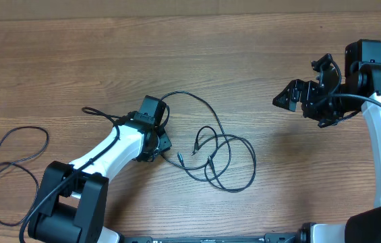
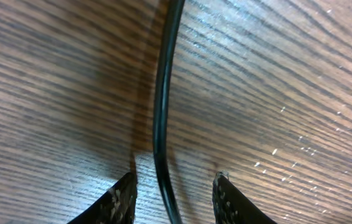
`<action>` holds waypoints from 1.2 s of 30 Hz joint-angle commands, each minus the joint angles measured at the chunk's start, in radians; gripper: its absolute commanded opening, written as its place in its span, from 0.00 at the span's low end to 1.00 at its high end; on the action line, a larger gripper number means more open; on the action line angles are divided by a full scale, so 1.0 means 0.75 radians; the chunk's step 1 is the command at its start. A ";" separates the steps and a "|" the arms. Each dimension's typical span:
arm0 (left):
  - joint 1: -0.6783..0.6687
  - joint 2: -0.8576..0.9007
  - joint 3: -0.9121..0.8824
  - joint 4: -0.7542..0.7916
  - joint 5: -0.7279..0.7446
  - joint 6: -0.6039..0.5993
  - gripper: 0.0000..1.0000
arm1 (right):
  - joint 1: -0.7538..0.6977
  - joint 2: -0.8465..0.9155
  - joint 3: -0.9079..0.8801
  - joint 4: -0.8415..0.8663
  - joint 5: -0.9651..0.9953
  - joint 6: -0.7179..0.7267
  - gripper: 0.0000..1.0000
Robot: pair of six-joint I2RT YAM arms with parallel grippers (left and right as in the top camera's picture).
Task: Untangle cables
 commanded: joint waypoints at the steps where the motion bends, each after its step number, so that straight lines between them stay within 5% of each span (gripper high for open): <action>1: 0.005 0.014 -0.016 0.019 0.007 0.001 0.40 | -0.001 -0.013 0.027 0.002 -0.002 -0.001 0.97; 6: 0.005 0.082 -0.018 0.045 0.006 0.002 0.38 | -0.001 -0.013 0.027 0.002 -0.002 0.000 0.96; 8: 0.005 0.111 -0.018 0.059 0.006 0.011 0.28 | -0.001 -0.013 0.027 0.002 -0.003 0.001 0.96; 10: 0.005 0.119 -0.018 0.065 0.007 0.030 0.04 | -0.001 -0.013 0.027 0.001 -0.003 0.008 0.96; 16: 0.005 0.074 0.075 0.045 0.008 0.238 0.04 | -0.001 -0.013 0.027 0.008 -0.034 0.035 0.96; 26: -0.025 -0.217 0.620 -0.223 0.215 0.513 0.04 | 0.002 -0.013 0.027 0.032 -0.084 0.035 0.96; 36: -0.175 -0.380 0.946 -0.244 0.227 0.537 0.04 | 0.048 -0.013 0.027 0.029 -0.083 0.034 0.98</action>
